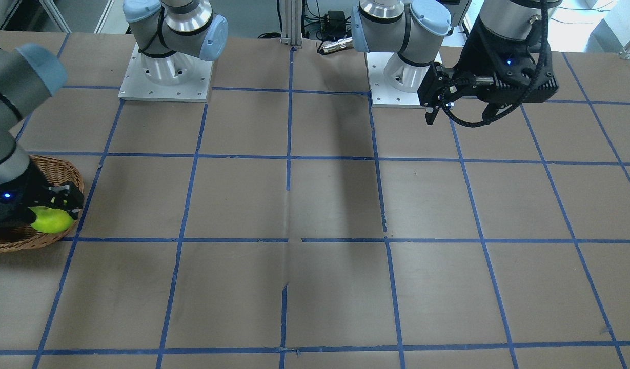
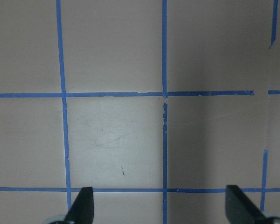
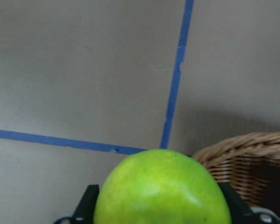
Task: Put all apples into basket
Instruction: 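Carry the green apple into the basket and open the right gripper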
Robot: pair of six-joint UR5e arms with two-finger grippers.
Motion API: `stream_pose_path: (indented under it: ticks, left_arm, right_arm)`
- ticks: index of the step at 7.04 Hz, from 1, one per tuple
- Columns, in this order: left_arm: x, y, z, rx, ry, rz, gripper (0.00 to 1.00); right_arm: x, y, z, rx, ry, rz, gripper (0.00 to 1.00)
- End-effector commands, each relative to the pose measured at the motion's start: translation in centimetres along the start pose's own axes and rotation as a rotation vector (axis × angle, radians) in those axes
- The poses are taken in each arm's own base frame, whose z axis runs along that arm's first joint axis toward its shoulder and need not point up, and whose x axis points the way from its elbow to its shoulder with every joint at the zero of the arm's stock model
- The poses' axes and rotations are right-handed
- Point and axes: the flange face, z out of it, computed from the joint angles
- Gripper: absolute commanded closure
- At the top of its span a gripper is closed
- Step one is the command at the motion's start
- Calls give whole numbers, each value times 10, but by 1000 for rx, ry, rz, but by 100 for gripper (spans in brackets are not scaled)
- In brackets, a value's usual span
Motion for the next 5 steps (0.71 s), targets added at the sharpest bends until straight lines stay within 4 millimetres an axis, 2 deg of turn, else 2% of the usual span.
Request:
stream_pose_path:
  ticks: [1,2,4,5]
  left_arm:
    - [0,0,0,-1,-1,-4,0]
    - [0,0,0,-1,1,-4,0]
    - [0,0,0,-1,1,-4,0]
    - [0,0,0,-1,-1,-4,0]
  right_arm:
    - [72,50,33,-20,-70,-35,44]
    - [71,50,45,12,-55,-76,33]
    - [75,47,41,48,-17,-101,2]
    - [68,42,24,93,-28,-93,0]
